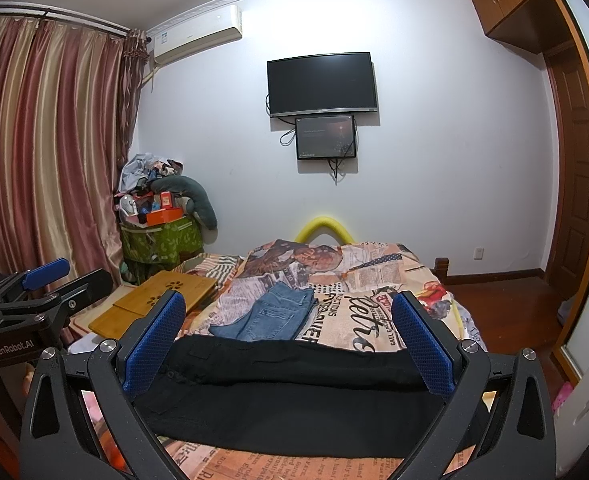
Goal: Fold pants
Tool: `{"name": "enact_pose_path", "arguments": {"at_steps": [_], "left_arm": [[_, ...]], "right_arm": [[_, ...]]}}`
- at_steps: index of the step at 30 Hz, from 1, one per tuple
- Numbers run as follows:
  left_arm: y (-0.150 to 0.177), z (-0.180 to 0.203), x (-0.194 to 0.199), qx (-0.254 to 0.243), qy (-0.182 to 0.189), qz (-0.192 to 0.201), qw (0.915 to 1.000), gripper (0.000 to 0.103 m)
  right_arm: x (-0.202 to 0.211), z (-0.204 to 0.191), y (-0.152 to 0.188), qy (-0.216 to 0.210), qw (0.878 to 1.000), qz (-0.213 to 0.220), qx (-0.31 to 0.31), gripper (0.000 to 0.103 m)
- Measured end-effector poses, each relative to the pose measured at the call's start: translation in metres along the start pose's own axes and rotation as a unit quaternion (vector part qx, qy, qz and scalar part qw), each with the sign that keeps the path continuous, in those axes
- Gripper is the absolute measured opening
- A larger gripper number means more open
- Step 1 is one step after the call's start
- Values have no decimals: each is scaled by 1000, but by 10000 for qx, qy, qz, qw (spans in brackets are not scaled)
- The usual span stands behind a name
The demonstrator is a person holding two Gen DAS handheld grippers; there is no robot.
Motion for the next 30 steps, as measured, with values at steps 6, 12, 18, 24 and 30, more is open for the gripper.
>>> {"name": "enact_pose_path", "arguments": {"at_steps": [6, 12, 18, 24, 30], "left_arm": [[0, -1, 0, 7, 0, 1, 10000, 103], [-1, 1, 0, 7, 6, -1, 10000, 103], [-3, 2, -5, 16, 17, -47, 10000, 103], [-6, -8, -28, 16, -53, -128, 9999, 103], [-7, -30, -70, 67, -204, -369, 9991, 103]], "right_arm": [[0, 0, 0, -3, 10000, 2, 4, 102], [0, 0, 0, -1, 10000, 1, 2, 102], [-5, 2, 2, 25, 10000, -34, 8, 102], [-24, 8, 4, 75, 9998, -190, 19, 102], [-53, 24, 6, 283, 9988, -399, 92, 102]]}}
Point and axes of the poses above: each gripper's, at about its wrist camera, not at the fingertips, and x roughly against the way its jaws point, z to its right, y to its underside, the point moved 10 cm from there along -x, roughly the way its jaws point, and after that the axes turned 9 degrees about -z, right-handed, at the moved point
